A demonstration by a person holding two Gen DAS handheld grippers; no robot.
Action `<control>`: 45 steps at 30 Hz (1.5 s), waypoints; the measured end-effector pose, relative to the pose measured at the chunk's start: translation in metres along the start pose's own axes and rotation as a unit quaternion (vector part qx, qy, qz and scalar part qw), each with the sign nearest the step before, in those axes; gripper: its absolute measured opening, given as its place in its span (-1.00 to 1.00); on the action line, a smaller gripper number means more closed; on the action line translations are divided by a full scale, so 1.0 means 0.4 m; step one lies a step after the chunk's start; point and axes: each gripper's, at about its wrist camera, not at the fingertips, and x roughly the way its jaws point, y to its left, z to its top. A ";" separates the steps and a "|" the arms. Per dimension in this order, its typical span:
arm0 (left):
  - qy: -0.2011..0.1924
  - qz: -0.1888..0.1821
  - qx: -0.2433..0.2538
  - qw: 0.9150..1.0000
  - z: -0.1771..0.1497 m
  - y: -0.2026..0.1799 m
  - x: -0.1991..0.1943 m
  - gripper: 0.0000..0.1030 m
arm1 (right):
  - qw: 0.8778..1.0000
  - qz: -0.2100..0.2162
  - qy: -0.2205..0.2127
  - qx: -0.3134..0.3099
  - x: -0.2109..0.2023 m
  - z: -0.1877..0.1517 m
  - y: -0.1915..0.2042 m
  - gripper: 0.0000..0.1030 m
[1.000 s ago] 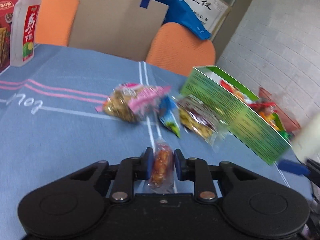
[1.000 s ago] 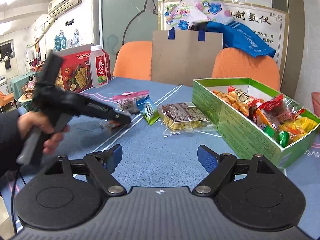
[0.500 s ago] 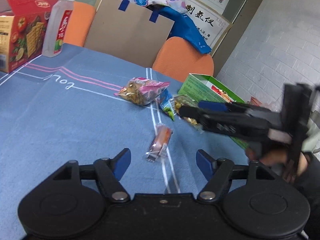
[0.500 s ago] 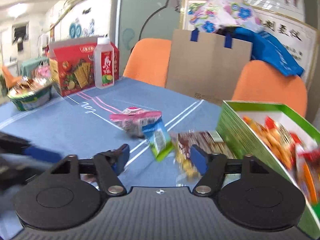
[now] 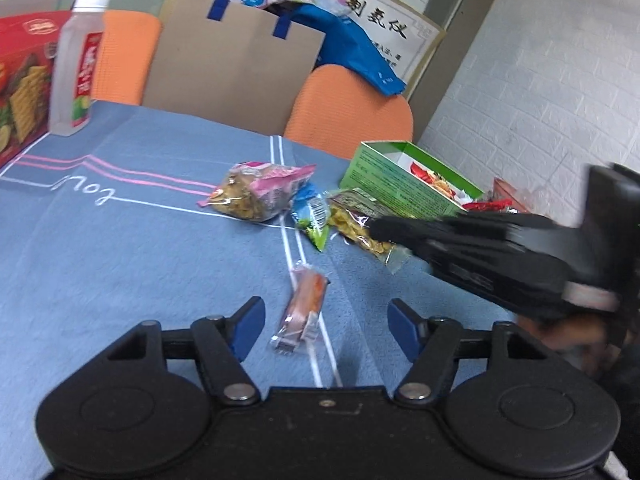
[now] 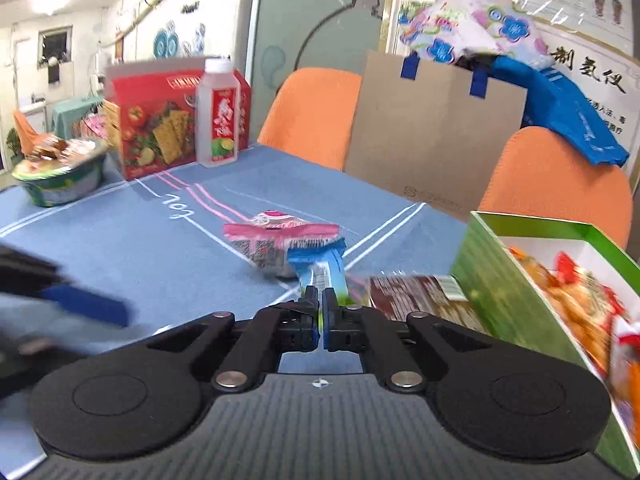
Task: Organize snacks
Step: 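Move both open grippers toward the small snacks on the tablecloth, then close left gripper on orange stick snack while right gripper closes on blue-white packet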
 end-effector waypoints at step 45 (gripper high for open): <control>-0.016 0.011 -0.009 1.000 -0.090 -0.056 -0.096 1.00 | 0.998 -0.007 0.063 0.024 -0.196 -0.138 0.075 0.78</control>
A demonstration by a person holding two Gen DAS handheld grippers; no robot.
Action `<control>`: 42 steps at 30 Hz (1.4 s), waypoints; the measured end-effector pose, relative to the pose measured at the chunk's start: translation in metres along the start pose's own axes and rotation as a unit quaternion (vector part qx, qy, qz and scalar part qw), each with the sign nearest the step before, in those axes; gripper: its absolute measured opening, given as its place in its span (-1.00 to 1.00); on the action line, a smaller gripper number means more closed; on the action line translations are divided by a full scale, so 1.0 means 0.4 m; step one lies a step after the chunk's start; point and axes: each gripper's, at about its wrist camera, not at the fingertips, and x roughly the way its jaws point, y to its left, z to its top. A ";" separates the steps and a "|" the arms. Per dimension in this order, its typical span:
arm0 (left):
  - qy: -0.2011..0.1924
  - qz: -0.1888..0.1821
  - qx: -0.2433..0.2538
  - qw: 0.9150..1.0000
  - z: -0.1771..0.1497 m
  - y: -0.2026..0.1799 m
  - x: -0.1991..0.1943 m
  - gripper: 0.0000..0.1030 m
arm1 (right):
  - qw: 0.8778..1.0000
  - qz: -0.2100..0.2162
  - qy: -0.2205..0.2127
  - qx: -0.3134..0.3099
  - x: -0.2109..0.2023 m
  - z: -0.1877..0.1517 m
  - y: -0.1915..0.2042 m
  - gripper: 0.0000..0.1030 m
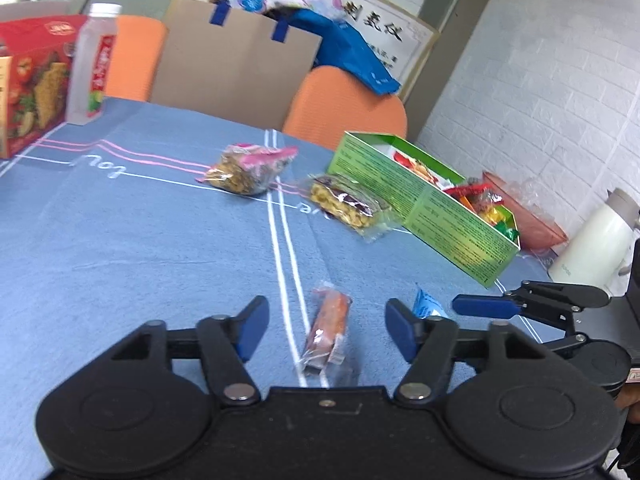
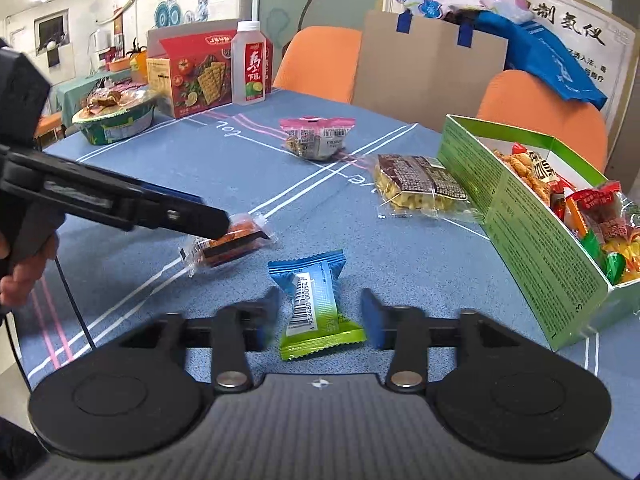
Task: Organize snacks
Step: 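Close left gripper on orange stick snack while right gripper closes on blue-white packet, then carry both snacks over the green box and open both grippers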
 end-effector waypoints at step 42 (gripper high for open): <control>-0.010 -0.094 0.121 0.988 0.222 -0.352 0.223 0.52 | 0.981 -0.126 -0.130 0.065 -0.152 0.029 -0.248 -0.14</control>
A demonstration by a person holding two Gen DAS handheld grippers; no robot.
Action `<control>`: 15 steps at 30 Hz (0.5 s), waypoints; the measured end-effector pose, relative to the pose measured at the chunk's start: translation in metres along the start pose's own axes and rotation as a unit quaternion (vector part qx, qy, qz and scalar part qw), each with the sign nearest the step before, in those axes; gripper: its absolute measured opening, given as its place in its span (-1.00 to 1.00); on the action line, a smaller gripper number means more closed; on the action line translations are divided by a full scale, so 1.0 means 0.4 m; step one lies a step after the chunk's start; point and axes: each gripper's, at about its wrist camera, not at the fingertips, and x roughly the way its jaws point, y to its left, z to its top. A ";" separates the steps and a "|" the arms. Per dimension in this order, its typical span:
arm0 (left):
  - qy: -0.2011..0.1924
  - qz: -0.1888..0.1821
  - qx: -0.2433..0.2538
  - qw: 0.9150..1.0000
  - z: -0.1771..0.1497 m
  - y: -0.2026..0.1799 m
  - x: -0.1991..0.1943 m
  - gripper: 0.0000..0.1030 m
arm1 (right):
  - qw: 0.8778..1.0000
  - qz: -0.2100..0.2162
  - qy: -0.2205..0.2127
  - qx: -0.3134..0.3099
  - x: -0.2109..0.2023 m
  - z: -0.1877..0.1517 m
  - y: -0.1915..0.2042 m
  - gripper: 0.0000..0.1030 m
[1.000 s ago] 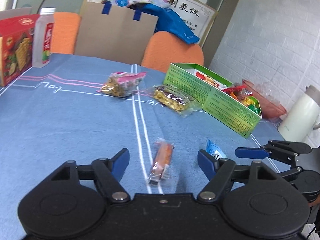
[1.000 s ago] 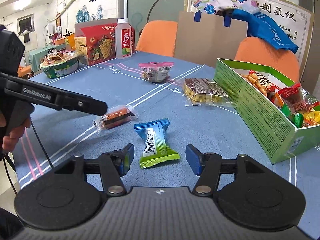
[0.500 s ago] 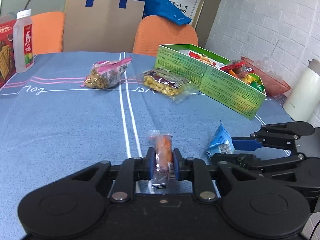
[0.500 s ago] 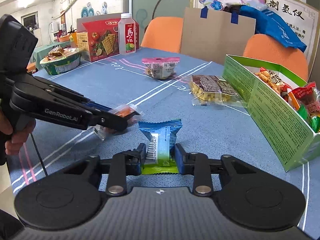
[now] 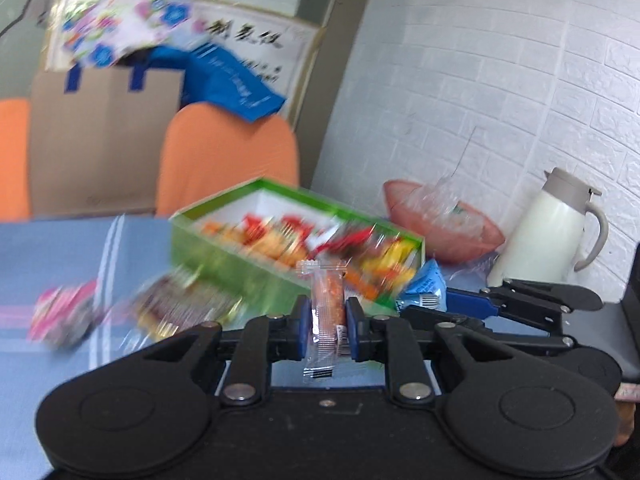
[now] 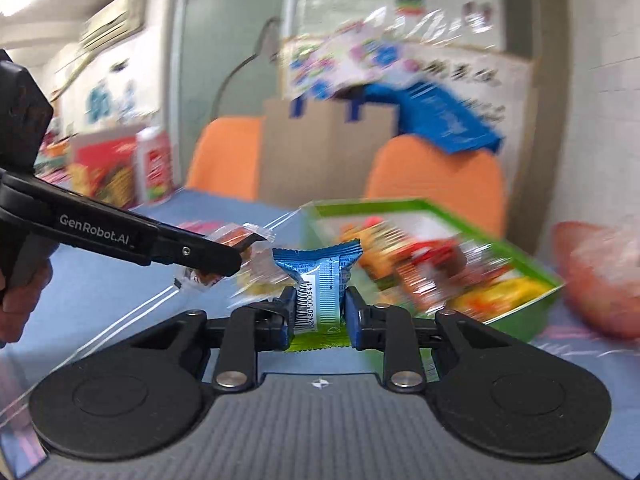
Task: Organize snacks
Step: 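Carry both snacks over the green box and open both grippers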
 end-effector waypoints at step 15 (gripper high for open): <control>0.023 0.006 -0.001 1.000 0.060 -0.033 0.257 1.00 | 0.997 -0.078 0.017 0.017 0.153 -0.031 -0.142 0.22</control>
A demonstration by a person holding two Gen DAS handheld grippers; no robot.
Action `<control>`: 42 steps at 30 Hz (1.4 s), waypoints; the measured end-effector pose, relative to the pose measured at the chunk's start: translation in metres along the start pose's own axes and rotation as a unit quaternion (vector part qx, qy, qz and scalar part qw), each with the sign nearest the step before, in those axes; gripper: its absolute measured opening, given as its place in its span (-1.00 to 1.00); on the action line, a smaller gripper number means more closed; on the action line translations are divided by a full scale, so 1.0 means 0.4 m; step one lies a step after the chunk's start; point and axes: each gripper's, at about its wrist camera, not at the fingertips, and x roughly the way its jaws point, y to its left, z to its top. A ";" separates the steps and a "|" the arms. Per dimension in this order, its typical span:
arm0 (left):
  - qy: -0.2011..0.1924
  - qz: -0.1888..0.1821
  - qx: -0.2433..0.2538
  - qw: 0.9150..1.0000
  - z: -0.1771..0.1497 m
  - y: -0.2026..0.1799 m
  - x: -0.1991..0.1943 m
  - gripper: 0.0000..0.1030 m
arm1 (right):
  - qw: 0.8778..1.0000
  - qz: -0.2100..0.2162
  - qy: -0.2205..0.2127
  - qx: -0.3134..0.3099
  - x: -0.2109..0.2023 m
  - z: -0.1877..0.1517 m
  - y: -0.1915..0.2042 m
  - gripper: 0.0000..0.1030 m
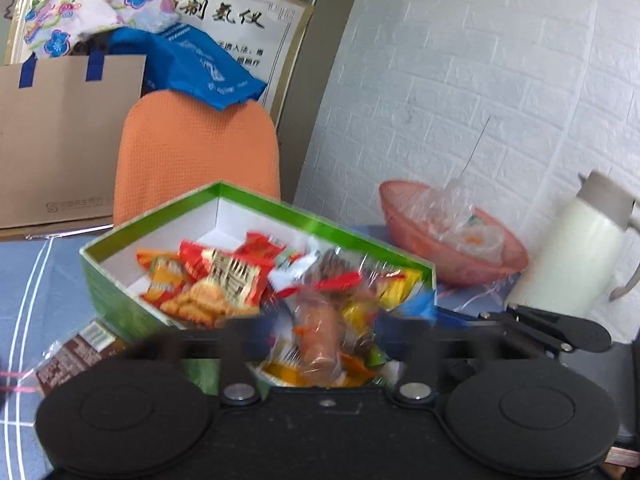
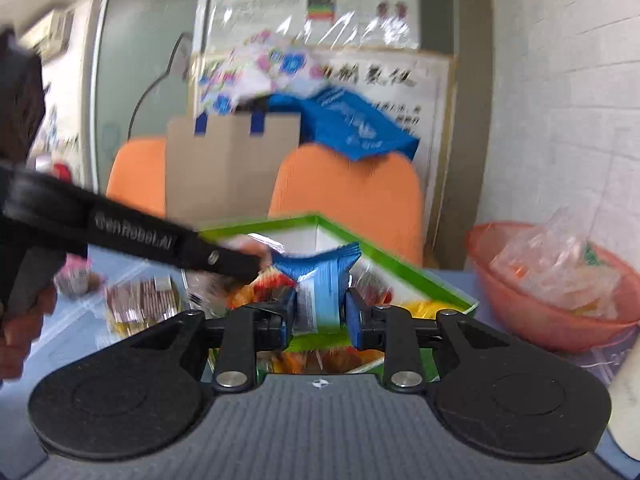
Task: Organize snacks
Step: 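Carry both snacks over the green box and open both grippers, then move both grippers to the pink-white cracker bag and close on it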
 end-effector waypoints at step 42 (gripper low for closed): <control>0.013 0.166 -0.079 0.983 -0.110 0.477 -0.208 0.83 | 0.991 0.122 0.025 -0.042 -0.115 -0.019 0.285 1.00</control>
